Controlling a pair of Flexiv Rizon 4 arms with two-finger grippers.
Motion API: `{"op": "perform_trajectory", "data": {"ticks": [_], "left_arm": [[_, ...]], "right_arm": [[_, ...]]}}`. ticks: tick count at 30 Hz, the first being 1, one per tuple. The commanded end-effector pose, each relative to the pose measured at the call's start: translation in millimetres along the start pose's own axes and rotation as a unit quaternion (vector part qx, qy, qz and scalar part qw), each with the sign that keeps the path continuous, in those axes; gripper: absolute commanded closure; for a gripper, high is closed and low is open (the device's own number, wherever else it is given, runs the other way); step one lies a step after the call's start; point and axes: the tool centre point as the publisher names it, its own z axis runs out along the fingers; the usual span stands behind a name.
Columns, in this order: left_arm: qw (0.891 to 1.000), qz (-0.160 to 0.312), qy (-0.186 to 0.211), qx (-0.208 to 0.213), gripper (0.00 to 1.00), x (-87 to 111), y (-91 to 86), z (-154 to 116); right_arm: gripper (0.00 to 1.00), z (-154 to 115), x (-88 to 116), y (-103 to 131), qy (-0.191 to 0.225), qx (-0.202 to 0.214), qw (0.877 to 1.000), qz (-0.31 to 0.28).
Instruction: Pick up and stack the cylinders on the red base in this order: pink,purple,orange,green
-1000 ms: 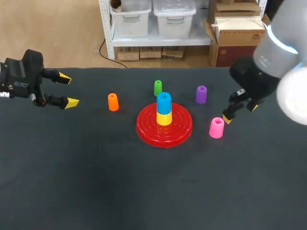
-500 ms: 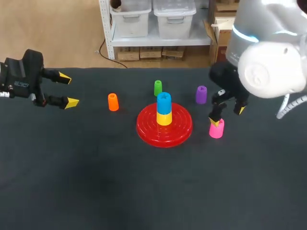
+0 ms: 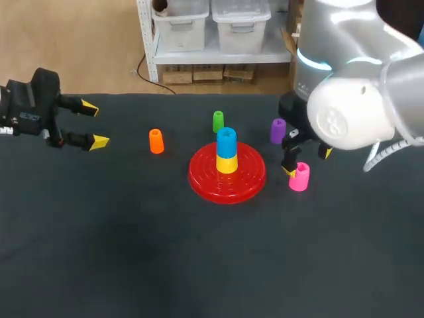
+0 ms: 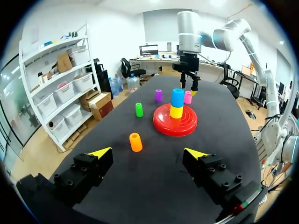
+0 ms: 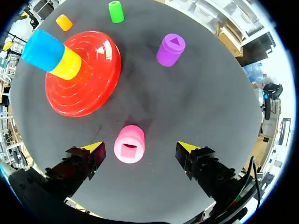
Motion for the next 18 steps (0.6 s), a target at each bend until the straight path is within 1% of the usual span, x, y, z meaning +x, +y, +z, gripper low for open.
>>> {"op": "perform_trajectory", "data": {"ticks": [1,7,9,12,13,16,18], "left_arm": [[1.0,0.001,-0.003,-0.002,0.0,1.5,-1.5,-0.2],[1.0,0.001,-0.003,-0.002,0.0,1.5,-1.5,-0.2],[1.0,0.001,-0.003,-0.002,0.0,1.5,-1.5,-0.2],[1.0,0.001,-0.003,-0.002,0.0,1.5,-1.5,-0.2],[1.0,0.001,-0.003,-0.002,0.0,1.5,-1.5,-0.2],[1.0,0.001,-0.003,-0.002,0.0,1.5,-1.5,-0.2],[1.0,0.001,-0.003,-0.002,0.0,1.5,-1.5,-0.2]], "right_arm": [[0.0,5.4,1.5,2.5,-0.004,0.008,1.0,-0.001],[0.0,5.4,0.7,2.5,0.003,0.009,1.0,-0.003],[0.17,5.0,0.4,3.3,0.004,0.01,1.0,-0.007],[0.27,5.0,-0.6,4.3,0.003,0.009,1.0,-0.01],[0.33,4.9,-1.2,5.1,0.003,0.008,1.0,-0.012],[0.4,4.8,-1.9,6.2,0.003,0.007,1.0,-0.014],[0.41,5.2,-2.0,7.0,0.003,0.006,1.0,-0.015]]}}
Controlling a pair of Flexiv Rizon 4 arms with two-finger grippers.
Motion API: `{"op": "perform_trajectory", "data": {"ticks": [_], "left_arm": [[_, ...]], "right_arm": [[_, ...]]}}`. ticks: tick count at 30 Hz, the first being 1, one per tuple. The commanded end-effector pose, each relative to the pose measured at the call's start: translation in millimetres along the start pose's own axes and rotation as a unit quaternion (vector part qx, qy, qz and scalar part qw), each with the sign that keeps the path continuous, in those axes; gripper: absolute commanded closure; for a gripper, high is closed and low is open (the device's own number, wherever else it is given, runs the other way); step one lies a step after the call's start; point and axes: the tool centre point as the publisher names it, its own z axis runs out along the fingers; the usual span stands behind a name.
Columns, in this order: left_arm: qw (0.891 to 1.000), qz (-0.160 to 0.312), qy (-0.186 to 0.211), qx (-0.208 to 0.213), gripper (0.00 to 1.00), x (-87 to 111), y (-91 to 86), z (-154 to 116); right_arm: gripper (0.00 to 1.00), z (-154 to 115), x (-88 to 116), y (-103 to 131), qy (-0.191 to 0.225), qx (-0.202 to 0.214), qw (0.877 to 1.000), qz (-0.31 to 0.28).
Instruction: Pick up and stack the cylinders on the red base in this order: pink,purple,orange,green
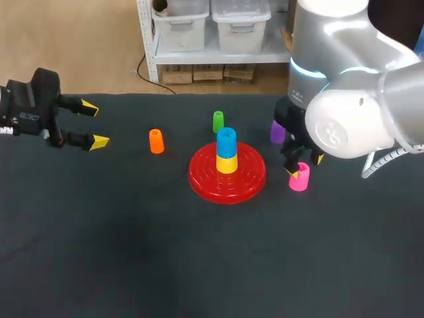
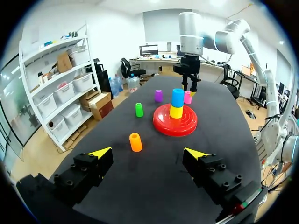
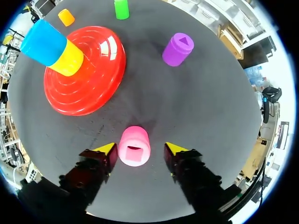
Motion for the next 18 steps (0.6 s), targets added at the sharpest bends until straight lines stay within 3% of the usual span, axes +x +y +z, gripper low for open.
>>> {"op": "perform_trajectory", "data": {"ticks": [1,3,5,8,9,14,18], "left_arm": [[1.0,0.001,-0.003,-0.002,0.0,1.6,-1.5,0],[1.0,0.001,-0.003,-0.002,0.0,1.6,-1.5,0],[1.0,0.001,-0.003,-0.002,0.0,1.6,-1.5,0],[1.0,0.001,-0.003,-0.002,0.0,1.6,-1.5,0],[1.0,0.001,-0.003,-0.002,0.0,1.6,-1.5,0],[1.0,0.001,-0.003,-0.002,0.0,1.6,-1.5,0],[1.0,0.001,-0.003,-0.002,0.0,1.6,-1.5,0]], "right_arm": [[0.41,1,-1,1,0.001,-0.001,1.0,-0.002],[0.45,2,-2,2,0.002,-0.002,1.0,-0.004],[0.58,2,-2,2,0.003,-0.002,1.0,-0.004],[0.8,3,-2,2,0.004,-0.004,1.0,-0.006],[0.99,1,-3,2,0.004,-0.002,1.0,-0.009],[1.0,-16,-2,-8,-0.021,0.008,1.0,0.001],[1.0,-51,-13,-21,-0.061,0.025,0.998,-0.009]]}}
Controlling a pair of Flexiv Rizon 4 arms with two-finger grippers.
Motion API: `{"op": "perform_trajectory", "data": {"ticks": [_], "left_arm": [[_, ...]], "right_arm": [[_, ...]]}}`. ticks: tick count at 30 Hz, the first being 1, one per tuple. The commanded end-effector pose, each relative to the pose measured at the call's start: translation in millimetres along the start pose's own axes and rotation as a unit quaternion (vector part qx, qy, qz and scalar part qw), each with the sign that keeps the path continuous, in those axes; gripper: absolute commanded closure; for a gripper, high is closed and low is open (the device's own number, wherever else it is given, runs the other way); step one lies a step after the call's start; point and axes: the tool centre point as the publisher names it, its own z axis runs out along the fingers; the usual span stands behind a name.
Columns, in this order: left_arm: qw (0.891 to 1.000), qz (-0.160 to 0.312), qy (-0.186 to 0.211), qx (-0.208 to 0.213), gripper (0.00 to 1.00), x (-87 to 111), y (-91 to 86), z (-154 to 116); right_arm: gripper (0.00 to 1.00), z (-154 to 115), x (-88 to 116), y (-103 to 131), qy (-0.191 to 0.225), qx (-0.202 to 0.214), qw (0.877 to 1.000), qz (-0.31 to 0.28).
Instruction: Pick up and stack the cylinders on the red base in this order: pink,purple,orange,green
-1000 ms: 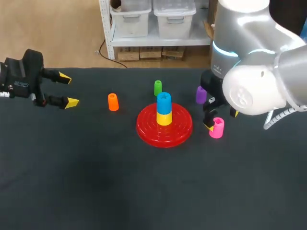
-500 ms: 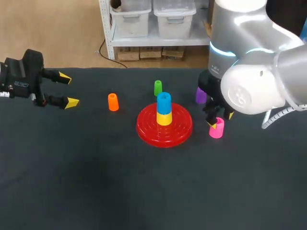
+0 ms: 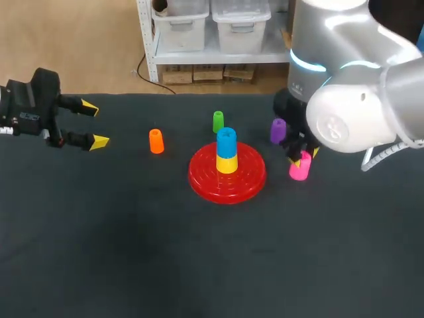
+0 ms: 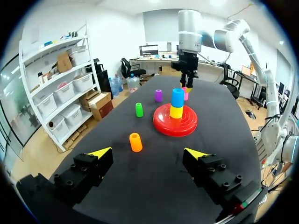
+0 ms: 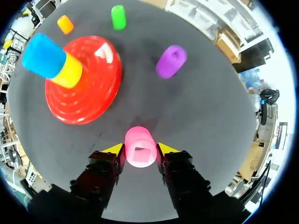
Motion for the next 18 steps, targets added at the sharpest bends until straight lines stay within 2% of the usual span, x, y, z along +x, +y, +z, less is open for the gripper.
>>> {"op": "perform_trajectory", "data": {"ticks": [1,5,11,14,18], "left_arm": [[1.0,0.001,-0.003,-0.002,0.0,1.6,-1.5,0],[1.0,0.001,-0.003,-0.002,0.0,1.6,-1.5,0],[1.0,0.001,-0.003,-0.002,0.0,1.6,-1.5,0],[1.0,0.001,-0.003,-0.002,0.0,1.6,-1.5,0],[1.0,0.001,-0.003,-0.002,0.0,1.6,-1.5,0]], "right_arm": [[1.0,-34,2,-8,-0.034,0.012,0.999,-0.015],[1.0,-60,-29,-11,-0.052,0.016,0.996,-0.075],[1.0,-82,-71,1,-0.059,0.013,0.984,-0.168],[1.0,-88,-84,10,-0.061,0.01,0.978,-0.199],[1.0,-95,-91,28,-0.057,-0.001,0.97,-0.237]]}}
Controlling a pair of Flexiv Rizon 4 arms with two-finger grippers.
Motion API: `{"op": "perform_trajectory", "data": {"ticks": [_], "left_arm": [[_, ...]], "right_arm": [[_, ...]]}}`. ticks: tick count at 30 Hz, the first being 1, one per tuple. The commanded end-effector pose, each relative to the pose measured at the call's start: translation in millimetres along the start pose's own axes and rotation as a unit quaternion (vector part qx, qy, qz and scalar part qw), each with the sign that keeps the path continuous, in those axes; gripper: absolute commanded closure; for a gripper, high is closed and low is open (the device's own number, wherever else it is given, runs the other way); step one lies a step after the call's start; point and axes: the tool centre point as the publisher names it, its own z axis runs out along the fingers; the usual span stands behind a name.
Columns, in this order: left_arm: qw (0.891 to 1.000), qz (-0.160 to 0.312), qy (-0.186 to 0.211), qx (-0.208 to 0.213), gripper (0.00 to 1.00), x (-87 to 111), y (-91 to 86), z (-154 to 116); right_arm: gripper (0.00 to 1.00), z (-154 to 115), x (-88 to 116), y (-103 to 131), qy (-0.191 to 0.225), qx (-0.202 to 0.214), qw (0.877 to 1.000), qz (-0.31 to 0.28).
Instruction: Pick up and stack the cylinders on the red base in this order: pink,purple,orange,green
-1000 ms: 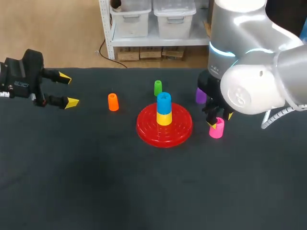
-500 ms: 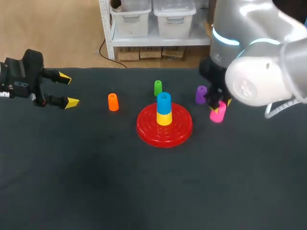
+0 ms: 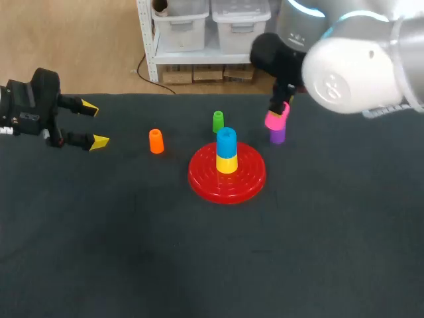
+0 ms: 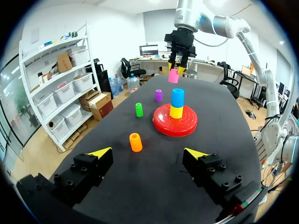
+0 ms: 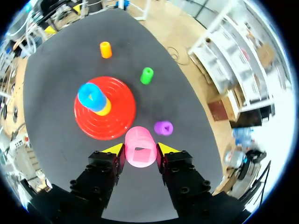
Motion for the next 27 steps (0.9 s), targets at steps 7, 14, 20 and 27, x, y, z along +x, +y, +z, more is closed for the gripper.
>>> {"op": "perform_trajectory", "data": {"ticks": [7,14,20,27], "left_arm": [[1.0,0.001,-0.003,-0.002,0.0,1.6,-1.5,0],[1.0,0.001,-0.003,-0.002,0.0,1.6,-1.5,0],[1.0,0.001,-0.003,-0.002,0.0,1.6,-1.5,0],[1.0,0.001,-0.003,-0.002,0.0,1.6,-1.5,0]], "right_arm": [[1.0,-11,-36,23,0.022,-0.052,0.997,-0.049],[1.0,-14,-46,26,0.021,-0.06,0.996,-0.067],[1.0,-10,-52,28,0.023,-0.065,0.994,-0.08],[1.0,-7,-61,35,0.028,-0.064,0.992,-0.103]]}}
